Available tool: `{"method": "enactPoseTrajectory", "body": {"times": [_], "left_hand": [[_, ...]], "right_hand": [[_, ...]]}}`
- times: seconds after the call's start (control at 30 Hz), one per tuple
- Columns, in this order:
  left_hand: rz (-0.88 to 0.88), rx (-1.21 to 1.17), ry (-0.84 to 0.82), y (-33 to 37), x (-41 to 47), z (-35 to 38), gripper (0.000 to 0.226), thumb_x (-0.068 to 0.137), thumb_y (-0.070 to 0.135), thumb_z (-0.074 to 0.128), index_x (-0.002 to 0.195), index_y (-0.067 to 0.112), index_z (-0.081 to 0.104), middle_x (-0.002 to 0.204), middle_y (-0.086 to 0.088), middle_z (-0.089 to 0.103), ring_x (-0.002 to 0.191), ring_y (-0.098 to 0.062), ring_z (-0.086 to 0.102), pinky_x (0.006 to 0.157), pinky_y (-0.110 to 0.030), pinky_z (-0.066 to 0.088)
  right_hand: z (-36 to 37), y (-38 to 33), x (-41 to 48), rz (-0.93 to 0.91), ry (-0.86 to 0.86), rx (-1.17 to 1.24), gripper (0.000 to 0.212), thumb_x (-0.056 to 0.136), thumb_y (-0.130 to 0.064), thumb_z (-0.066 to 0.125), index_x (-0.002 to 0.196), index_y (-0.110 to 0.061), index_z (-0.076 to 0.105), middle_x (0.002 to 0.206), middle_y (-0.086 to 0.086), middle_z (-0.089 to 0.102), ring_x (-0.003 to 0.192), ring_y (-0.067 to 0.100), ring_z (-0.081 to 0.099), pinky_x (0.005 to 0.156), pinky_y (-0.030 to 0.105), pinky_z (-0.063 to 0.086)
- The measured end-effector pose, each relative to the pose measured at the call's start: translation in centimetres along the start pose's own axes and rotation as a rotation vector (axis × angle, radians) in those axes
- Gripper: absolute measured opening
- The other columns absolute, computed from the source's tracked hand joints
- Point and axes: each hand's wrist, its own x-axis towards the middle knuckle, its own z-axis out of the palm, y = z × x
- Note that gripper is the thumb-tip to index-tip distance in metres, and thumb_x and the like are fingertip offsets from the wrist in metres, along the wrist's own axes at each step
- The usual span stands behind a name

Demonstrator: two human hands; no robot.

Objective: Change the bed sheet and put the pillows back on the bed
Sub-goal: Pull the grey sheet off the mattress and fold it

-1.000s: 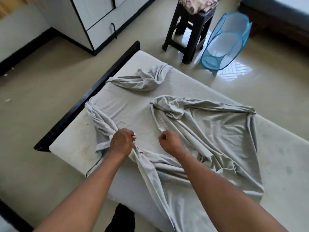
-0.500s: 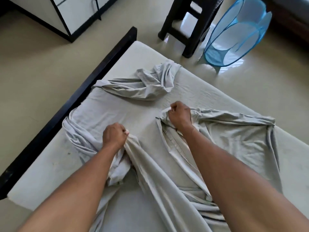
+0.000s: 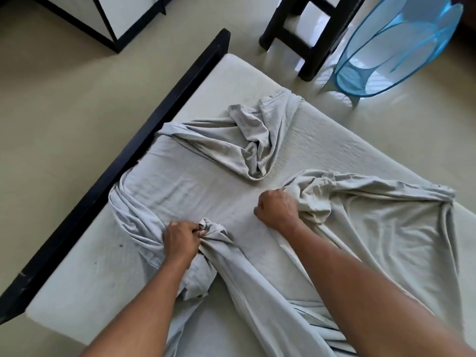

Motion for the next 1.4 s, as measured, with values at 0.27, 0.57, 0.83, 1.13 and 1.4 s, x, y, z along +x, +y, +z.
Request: {"method": "enactPoseTrajectory", "body": {"times": [0.27,0.57,0.83,1.13,1.4], "left_hand": [[-0.088,0.143,0.021,1.7,1.2,0.5,0.021,0.088,0.042,0.068,0.102,0.031,0.081,0.101,-0.008,0.076,0.103,-0.03,0.066,0.085,-0.034,0.051],[0.008,-0.057,0.03,0.4,0.7,0.0,0.014,0.088,0.035,0.074,0.098,0.028,0.081,0.09,-0.011,0.076,0.096,-0.034,0.065,0.084,-0.04,0.052],[0.472,-0.23,0.281,5.9,-2.6,-2.9,0.009,0.082,0.02,0.072,0.082,0.016,0.08,0.068,0.004,0.064,0.073,-0.024,0.055,0.063,-0.038,0.05],[0.181,-0.209,0.025,8.9,-2.4,0.3,0.01,0.086,0.021,0.07,0.084,0.018,0.08,0.082,-0.009,0.075,0.087,-0.03,0.068,0.07,-0.032,0.049],[0.237,-0.17,0.188,8.9,-5.8,4.9,0.028,0.074,0.025,0.05,0.077,0.015,0.076,0.078,-0.01,0.073,0.073,-0.036,0.068,0.065,-0.035,0.05]], "right_hand": [[-5.3,-0.7,6.4,0.107,0.435,0.341,0.021,0.091,-0.028,0.059,0.102,-0.013,0.07,0.104,0.013,0.071,0.098,0.035,0.067,0.079,0.037,0.051],[-6.6,0.0,10.4,0.451,0.538,0.609,0.018,0.089,-0.011,0.06,0.099,-0.006,0.075,0.101,0.017,0.075,0.096,0.033,0.069,0.075,0.031,0.044],[-4.5,5.9,2.2,0.861,0.701,1.289,0.011,0.089,-0.002,0.059,0.086,-0.009,0.066,0.081,0.006,0.074,0.056,0.02,0.07,0.047,0.02,0.054],[-1.2,6.4,-0.6,0.794,0.722,0.786,0.017,0.088,-0.016,0.057,0.094,-0.014,0.072,0.104,0.014,0.072,0.102,0.035,0.066,0.084,0.034,0.046],[-5.2,4.4,10.5,-0.215,0.183,0.089,0.048,0.091,-0.022,0.054,0.139,-0.023,0.051,0.138,0.007,0.06,0.125,0.034,0.058,0.097,0.045,0.049]]}}
